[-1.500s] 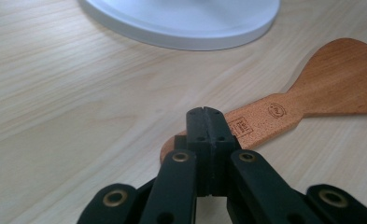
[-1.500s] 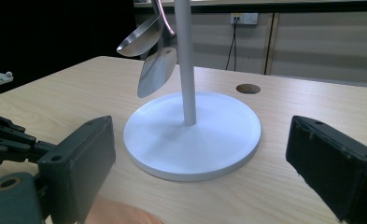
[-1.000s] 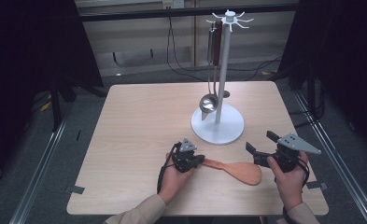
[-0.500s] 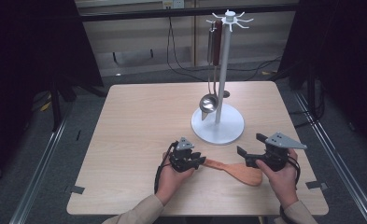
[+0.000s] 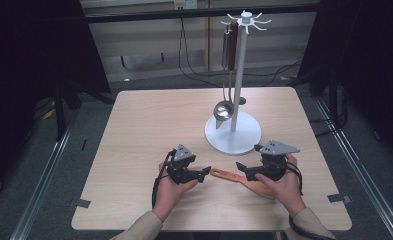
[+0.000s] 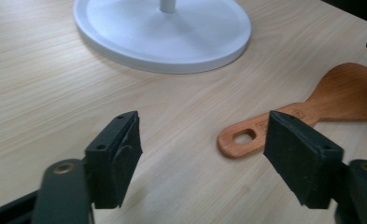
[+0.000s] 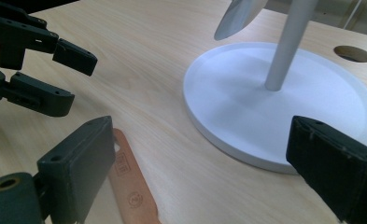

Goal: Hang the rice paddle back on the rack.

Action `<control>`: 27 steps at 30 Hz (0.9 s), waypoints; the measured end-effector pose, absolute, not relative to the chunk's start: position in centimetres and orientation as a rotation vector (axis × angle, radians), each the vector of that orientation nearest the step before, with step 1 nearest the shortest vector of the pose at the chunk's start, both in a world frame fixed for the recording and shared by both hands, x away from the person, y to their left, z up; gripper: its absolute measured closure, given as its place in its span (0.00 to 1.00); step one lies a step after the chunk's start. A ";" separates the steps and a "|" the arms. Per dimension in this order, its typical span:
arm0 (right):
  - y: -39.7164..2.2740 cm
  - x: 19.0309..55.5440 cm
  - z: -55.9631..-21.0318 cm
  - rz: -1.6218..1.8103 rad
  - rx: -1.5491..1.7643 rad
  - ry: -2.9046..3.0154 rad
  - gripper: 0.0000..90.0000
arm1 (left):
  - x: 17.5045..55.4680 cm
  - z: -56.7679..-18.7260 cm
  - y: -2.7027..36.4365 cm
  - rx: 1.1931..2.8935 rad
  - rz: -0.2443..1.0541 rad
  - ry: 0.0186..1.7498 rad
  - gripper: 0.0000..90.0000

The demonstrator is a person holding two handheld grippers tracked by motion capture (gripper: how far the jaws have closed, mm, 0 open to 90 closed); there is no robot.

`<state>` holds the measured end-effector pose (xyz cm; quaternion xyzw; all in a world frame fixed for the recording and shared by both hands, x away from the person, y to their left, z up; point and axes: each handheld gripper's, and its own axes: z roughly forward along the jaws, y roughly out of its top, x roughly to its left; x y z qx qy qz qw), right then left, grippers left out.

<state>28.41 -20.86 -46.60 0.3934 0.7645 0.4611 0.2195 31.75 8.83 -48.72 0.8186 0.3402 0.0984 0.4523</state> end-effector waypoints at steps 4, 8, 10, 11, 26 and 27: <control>-20.1 29.0 -46.7 1.288 1.086 2.144 0.09 | 31.6 -49.0 10.1 2.034 0.271 0.877 0.23; -19.4 29.4 -46.9 1.289 1.070 2.175 0.09 | 31.6 -49.1 11.2 2.047 0.284 0.893 0.21; -19.0 29.6 -47.0 1.283 1.068 2.198 0.09 | 31.6 -49.3 11.8 2.035 0.287 0.916 0.19; -18.9 29.7 -47.1 1.285 1.065 2.207 0.09 | 31.5 -49.3 11.9 2.027 0.291 0.935 0.19; -16.4 30.6 -48.2 1.177 0.972 2.432 0.23 | 31.1 -49.5 14.8 2.004 0.322 0.983 0.16; -16.2 30.7 -48.4 1.159 0.960 2.458 0.25 | 31.0 -49.5 14.8 1.992 0.320 0.997 0.16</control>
